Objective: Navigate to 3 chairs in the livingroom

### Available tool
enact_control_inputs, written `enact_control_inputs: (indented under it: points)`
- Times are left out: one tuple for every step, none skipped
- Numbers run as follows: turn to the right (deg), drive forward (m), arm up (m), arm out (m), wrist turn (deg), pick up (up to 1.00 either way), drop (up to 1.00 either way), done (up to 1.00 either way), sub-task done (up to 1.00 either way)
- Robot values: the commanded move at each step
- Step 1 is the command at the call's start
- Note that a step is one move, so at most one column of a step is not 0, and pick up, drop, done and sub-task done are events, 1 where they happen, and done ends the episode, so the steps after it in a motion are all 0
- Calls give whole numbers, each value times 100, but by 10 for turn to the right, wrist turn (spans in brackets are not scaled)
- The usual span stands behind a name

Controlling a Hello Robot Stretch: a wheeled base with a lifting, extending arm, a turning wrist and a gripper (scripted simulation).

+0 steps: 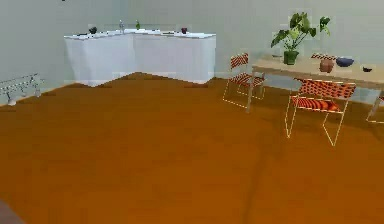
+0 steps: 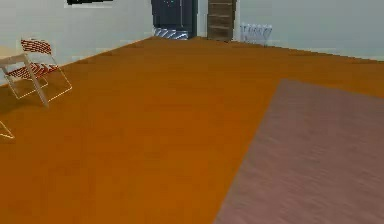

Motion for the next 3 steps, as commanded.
enact_control_inputs:
  points:
    - [-450,0,0,0,0,0,0,0,0]
    - [-450,0,0,0,0,0,0,0,0]
    - [-120,0,0,0,0,0,0,0,0]
